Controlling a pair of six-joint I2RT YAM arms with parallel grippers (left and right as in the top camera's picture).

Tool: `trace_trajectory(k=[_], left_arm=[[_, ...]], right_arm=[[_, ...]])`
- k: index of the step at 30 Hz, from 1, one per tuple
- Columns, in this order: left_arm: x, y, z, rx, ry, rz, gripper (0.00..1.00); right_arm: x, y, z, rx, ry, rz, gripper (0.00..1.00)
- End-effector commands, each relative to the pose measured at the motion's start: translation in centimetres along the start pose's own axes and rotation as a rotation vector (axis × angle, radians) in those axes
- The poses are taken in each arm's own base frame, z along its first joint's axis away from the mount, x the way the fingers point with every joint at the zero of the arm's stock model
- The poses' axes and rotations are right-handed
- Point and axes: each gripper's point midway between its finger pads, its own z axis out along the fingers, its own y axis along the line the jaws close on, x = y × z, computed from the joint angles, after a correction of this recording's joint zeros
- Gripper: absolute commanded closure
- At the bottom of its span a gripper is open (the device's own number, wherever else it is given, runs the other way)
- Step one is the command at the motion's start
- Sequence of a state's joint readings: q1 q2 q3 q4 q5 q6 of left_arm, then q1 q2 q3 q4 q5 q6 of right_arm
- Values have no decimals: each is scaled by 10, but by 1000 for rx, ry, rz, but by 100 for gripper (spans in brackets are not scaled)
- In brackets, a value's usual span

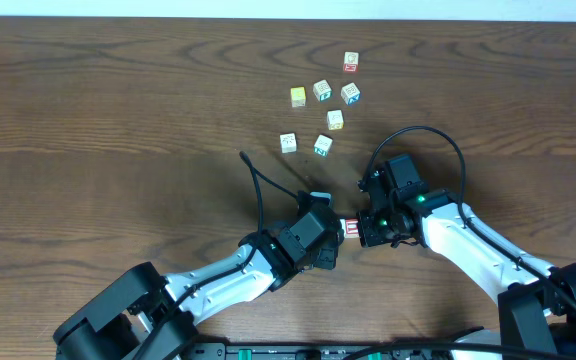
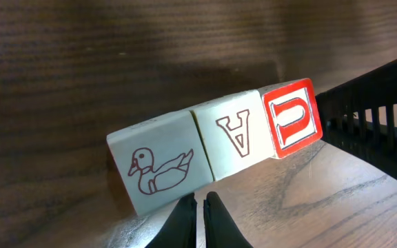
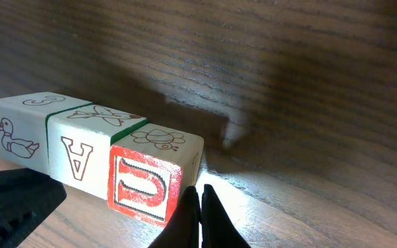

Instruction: Lift 3 blocks

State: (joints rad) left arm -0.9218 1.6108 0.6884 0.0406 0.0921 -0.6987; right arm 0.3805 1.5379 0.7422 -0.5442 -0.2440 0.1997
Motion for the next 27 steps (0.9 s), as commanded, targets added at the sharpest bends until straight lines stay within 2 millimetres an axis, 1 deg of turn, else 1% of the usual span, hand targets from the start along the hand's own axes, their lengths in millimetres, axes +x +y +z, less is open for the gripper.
trace_trajectory(k=[1,4,10,12,16,22,27], left_arm=[[14,7,3,-5,51,13,93],[24,15,-2,-42,97,1,93],[30,22,-20,-79,123,0,93],[31,25,-26,-95,122,0,93],[22,47,-35,-191,82,-16,93],[8,75,-31,-236,80,-66,92],[-1,73,-16,-157,89,-68,92]], right_arm=[[2,2,1,-5,5,-21,99],[3,-1,1,11,7,-19,99],[4,-2,1,17,12,-5,99],[5,-8,1,51,13,46,99],[6,-9,1,59,14,71,99],[4,-8,1,54,8,120,99],[3,-8,1,52,2,118,99]])
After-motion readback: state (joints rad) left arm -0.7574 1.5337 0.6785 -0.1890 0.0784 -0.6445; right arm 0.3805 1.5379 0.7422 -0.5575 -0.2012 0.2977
